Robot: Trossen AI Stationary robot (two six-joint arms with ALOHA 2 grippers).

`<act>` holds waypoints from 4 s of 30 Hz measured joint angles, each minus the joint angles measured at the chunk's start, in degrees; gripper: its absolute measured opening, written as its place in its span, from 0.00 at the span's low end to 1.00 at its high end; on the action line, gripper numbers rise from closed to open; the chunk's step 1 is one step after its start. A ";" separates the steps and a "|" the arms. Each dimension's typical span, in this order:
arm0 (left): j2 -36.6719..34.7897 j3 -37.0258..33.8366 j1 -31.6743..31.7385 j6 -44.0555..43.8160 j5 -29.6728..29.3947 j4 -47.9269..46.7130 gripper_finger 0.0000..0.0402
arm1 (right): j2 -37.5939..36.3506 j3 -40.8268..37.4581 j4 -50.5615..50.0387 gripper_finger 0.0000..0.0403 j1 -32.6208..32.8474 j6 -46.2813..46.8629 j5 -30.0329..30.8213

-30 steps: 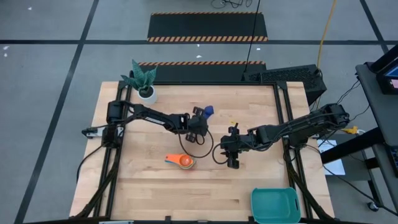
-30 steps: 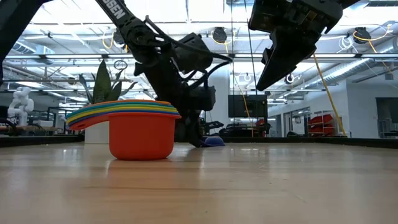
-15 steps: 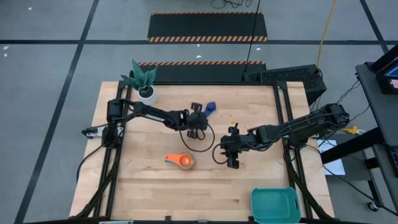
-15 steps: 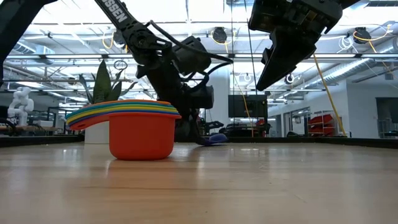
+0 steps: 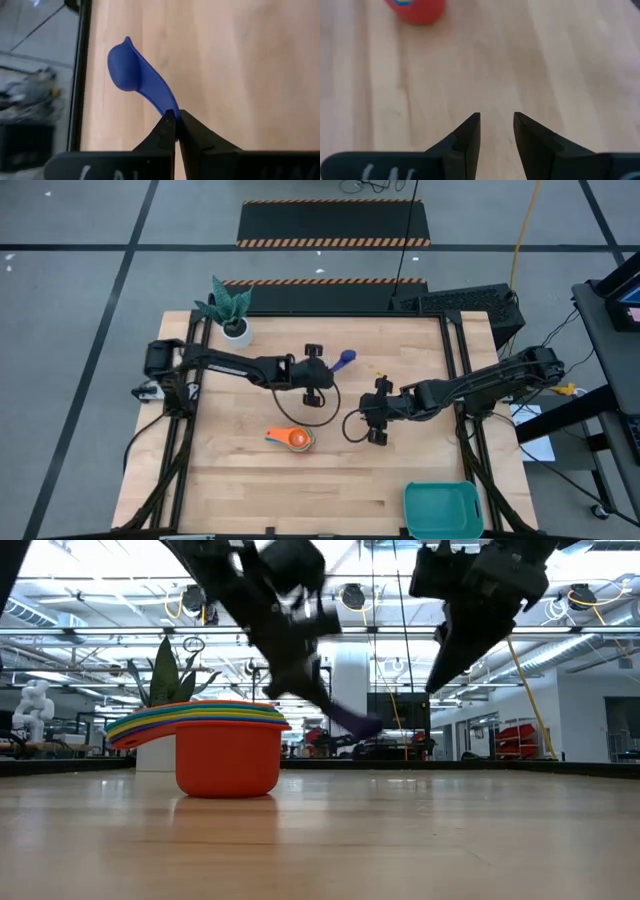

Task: Nest measuring cups in basket
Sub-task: Stack the dark blue measuring cup on top of the orange measuring cup

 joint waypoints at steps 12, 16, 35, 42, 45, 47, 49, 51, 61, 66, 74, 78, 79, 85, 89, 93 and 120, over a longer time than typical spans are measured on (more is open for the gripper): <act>-20.91 -2.20 -2.47 -17.37 9.97 -11.94 0.01 | -9.65 0.00 -3.11 0.28 4.78 3.73 17.68; -27.30 -8.83 -5.34 -17.81 16.13 -4.82 0.01 | -11.12 0.00 -1.65 0.28 6.26 3.04 20.02; -45.48 -25.20 -13.80 -18.41 32.81 14.94 0.01 | -9.29 -0.04 28.02 0.28 6.88 -15.03 12.69; -45.45 -25.20 -16.07 -14.51 33.41 15.45 0.01 | -8.62 -0.04 33.68 0.28 7.08 -13.94 6.14; -45.43 -25.20 -16.07 -14.18 33.39 16.48 0.02 | -7.53 -0.10 35.55 0.28 7.13 -14.31 3.11; -45.43 -25.20 -16.07 -14.14 33.49 16.81 0.02 | -6.66 -0.09 38.27 0.28 7.10 -15.10 1.79; -45.40 -25.20 -16.07 -13.44 34.44 16.77 0.01 | -5.74 -0.09 40.55 0.28 7.10 -16.31 0.78; -45.39 -25.20 -16.07 -12.54 35.35 16.77 0.01 | -5.00 -0.09 42.24 0.28 7.10 -17.35 0.70; -45.34 -25.20 -16.07 -12.26 37.52 16.57 0.01 | -4.68 -0.09 43.73 0.28 7.10 -17.79 0.65; -45.34 -25.20 -16.07 -12.24 37.54 15.33 0.02 | -4.66 -0.09 43.70 0.28 7.10 -17.78 0.60; -45.34 -25.20 -16.07 -12.21 37.52 14.98 0.02 | -4.66 -0.09 45.00 0.28 7.10 -17.39 -0.01; -45.34 -25.20 -15.87 -12.17 37.38 15.00 0.01 | -4.66 -0.09 46.18 0.28 7.10 -17.39 -2.51; -45.34 -25.20 -15.69 -12.19 37.28 15.00 0.01 | -4.66 -0.09 46.19 0.28 7.11 -17.37 -2.53; -45.34 -25.20 -15.39 -12.56 37.23 15.01 0.01 | -4.66 -0.09 46.17 0.28 7.10 -17.46 -2.37; -45.34 -25.20 -15.39 -12.61 37.23 15.04 0.02 | -4.66 -0.09 46.19 0.28 7.10 -17.55 -2.36; -45.34 -25.20 -15.39 -12.63 37.12 15.06 0.01 | -4.66 -0.09 46.19 0.28 7.10 -17.64 -2.24; -42.02 -25.18 -15.30 -13.30 34.46 19.22 0.15 | -4.53 -0.07 45.62 0.01 7.03 -18.74 -1.91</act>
